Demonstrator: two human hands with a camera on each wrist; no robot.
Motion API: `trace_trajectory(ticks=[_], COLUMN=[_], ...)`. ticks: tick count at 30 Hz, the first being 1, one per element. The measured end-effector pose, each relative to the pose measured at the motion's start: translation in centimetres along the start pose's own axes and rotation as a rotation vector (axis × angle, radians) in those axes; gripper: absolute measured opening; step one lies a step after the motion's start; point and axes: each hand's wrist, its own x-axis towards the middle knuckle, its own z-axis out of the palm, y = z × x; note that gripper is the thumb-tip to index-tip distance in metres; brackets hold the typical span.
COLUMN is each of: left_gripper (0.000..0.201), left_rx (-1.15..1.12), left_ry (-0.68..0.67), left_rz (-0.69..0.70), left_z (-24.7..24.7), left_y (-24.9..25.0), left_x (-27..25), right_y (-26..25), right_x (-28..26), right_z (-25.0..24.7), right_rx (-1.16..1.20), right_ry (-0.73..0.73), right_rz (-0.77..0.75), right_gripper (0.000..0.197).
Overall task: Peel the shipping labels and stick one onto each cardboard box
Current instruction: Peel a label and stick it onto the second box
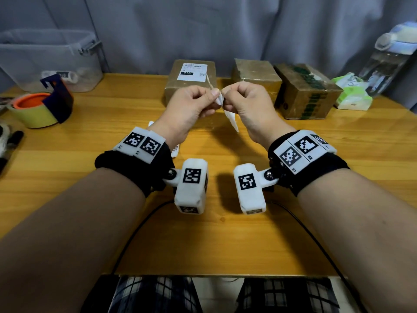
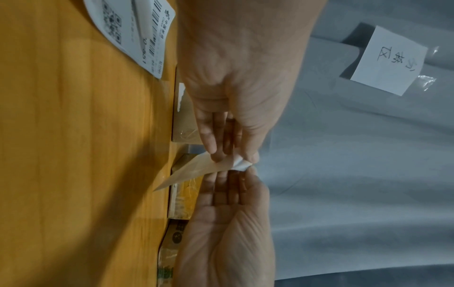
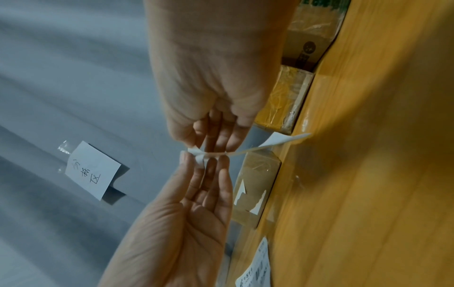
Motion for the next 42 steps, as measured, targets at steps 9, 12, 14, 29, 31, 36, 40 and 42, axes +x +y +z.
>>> trace_trajectory(ticks=[9, 12, 14, 29, 31, 36, 40, 42], left_gripper=[0.018, 0.02, 0.017, 0.021, 0.022, 0.014, 0.019, 0.021], left_rx=[0.016, 0.033, 0.075, 0.176, 0.13, 0.062, 0.006, 0.082], left_ry=[0.029, 0.06, 0.05, 0.013, 0.028, -0.009, 0.021, 0.054], left_rz=[0.014, 0.009, 0.024, 0.038, 0.01, -0.038, -0.074, -0.037], left_z=[0.6, 0.9, 1.0, 1.4, 1.3, 1.2, 1.1, 1.0], left_y=[0.4, 0.6, 0.8, 2.1, 2.0, 1.4, 1.5, 1.5], left_x=[-1.0, -1.3, -1.4, -2.4, -2.5, -3.0, -3.1, -3.1], right_y=[0.0, -0.2, -0.7, -2.0, -1.9, -1.6, -1.7, -1.6], right_x=[-0.8, -1.1, -1.2, -1.8, -1.9, -2.0, -2.2, -2.3], right_z=[0.0, -0.2, -0.4, -0.6, -0.3, -0.1, -0.1, 0.0], right_rx=[0.201, 0.203, 0.17, 0.074, 0.096, 0.071, -0.041, -0.096], right_ry=[0.076, 0.086, 0.071, 0.031, 0.064, 0.077, -0.009, -0.035], right_rz=[0.125, 0.151, 0.17, 0.151, 0.164, 0.13, 0.071, 0.04], right_gripper=[0.013, 0.014, 0.024, 0.023, 0.023, 0.017, 0.016, 0.016])
